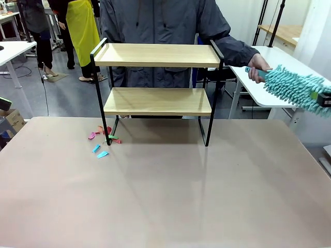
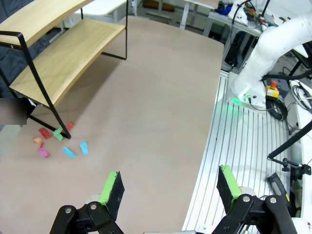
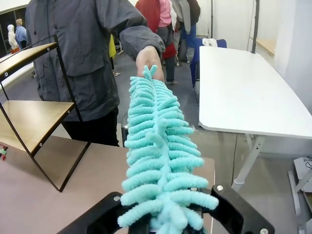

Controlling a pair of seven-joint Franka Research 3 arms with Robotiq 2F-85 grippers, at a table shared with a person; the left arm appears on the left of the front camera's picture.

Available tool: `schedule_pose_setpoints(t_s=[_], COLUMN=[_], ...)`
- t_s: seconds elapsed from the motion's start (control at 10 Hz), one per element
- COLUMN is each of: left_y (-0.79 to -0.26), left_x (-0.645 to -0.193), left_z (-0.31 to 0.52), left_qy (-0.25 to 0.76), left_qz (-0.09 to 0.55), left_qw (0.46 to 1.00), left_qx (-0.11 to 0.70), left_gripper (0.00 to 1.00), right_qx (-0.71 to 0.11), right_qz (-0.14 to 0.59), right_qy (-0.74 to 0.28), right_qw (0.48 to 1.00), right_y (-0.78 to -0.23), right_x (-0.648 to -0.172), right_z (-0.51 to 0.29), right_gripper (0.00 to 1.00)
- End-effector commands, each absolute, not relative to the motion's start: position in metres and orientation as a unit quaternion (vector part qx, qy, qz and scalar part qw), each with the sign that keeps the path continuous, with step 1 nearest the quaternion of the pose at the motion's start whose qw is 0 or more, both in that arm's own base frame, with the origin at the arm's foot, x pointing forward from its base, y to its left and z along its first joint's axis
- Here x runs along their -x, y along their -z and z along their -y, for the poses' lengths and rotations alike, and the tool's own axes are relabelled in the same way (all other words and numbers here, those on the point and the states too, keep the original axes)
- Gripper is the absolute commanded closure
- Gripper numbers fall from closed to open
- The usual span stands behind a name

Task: Clean the shelf.
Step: Hand the Duster back to the human.

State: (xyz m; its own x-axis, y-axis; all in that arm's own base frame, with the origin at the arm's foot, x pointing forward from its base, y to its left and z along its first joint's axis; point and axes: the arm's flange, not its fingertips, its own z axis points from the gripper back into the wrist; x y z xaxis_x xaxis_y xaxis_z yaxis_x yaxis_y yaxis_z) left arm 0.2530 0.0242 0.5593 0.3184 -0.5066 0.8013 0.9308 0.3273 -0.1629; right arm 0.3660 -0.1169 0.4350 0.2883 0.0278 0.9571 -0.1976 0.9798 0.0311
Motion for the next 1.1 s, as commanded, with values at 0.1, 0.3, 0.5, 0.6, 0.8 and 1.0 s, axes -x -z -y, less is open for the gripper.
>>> schedule_pose_setpoints(t_s=[0.1, 0.3, 0.5, 0.6, 0.8, 1.0], left_y=[-0.562, -0.562, -0.562, -0.562, -0.562, -0.562], left_x=[-0.255, -0.255, -0.255, -0.255, -0.255, -0.255], left_z=[-0.023, -0.023, -0.023, -0.023, -0.023, -0.023], left_qy=[0.487, 0.487, 0.487, 0.487, 0.487, 0.487], left_qz=[0.338, 0.338, 0.338, 0.338, 0.338, 0.338], left_qw=[0.735, 0.735, 0.735, 0.735, 0.735, 0.735], left_qx=[0.330, 0.330, 0.330, 0.330, 0.330, 0.330], left_gripper=[0.00, 0.00, 0.00, 0.00, 0.00, 0.00], right_qx=[-0.072, -0.081, -0.096, -0.121, -0.171, -0.201], right_qz=[0.592, 0.590, 0.587, 0.582, 0.603, 0.626], right_qy=[-0.070, -0.058, -0.047, -0.030, 0.021, 0.079], right_qw=[0.799, 0.801, 0.803, 0.803, 0.779, 0.749], right_y=[-0.435, -0.436, -0.437, -0.444, -0.486, -0.534], right_x=[-0.366, -0.368, -0.366, -0.366, -0.364, -0.368], right_z=[0.117, 0.118, 0.119, 0.123, 0.142, 0.168], right_gripper=[0.24, 0.00, 0.00, 0.00, 0.00, 0.00])
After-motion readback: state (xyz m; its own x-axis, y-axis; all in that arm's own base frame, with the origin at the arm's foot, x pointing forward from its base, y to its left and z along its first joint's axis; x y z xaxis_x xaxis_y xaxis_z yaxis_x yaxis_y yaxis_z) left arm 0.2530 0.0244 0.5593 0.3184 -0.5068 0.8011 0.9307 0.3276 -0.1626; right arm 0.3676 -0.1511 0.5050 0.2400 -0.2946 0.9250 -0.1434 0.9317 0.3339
